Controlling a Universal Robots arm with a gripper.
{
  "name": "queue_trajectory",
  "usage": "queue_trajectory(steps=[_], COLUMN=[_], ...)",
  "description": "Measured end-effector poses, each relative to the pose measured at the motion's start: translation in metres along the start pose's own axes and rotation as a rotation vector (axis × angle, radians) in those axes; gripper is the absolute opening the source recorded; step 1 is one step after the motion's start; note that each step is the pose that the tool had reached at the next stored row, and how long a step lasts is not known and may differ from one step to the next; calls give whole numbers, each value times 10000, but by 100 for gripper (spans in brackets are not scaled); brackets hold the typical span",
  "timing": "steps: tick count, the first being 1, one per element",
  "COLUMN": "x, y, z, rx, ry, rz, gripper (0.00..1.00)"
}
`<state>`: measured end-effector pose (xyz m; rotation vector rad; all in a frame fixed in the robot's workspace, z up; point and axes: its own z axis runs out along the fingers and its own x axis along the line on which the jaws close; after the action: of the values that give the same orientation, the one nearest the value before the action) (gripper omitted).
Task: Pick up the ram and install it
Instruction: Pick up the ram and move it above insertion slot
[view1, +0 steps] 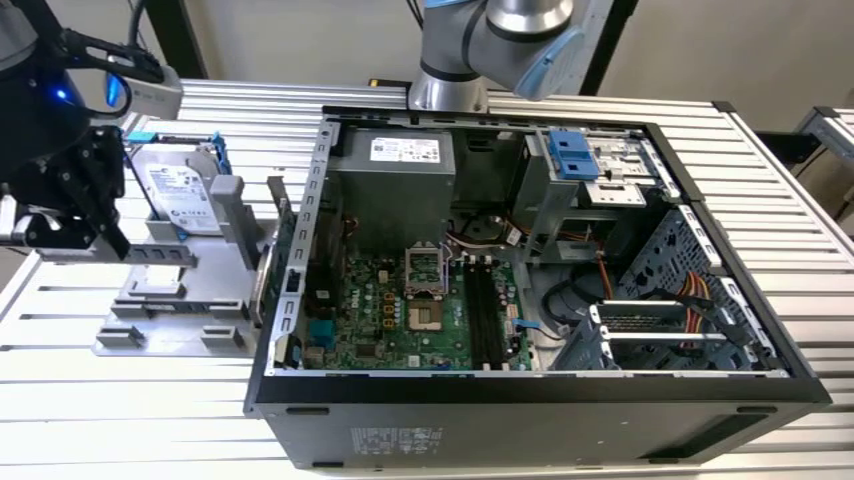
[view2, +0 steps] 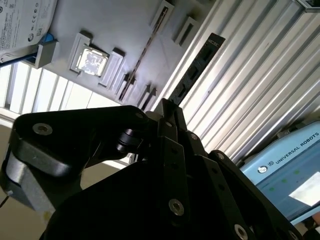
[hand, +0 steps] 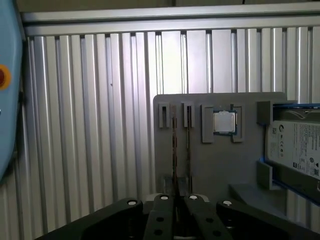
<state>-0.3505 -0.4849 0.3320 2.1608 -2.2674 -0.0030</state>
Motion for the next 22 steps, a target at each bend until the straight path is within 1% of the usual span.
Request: queue_trajectory(steps=[4, 7, 12, 22], x=[-53, -75, -89, -89], y=[3, 4, 5, 6], z=[-28, -54, -108, -231], rx=[1, -1, 1, 1], ry=[-1, 1, 0, -1], rz=[-1, 0, -35, -46], gripper=[0, 0, 0, 0])
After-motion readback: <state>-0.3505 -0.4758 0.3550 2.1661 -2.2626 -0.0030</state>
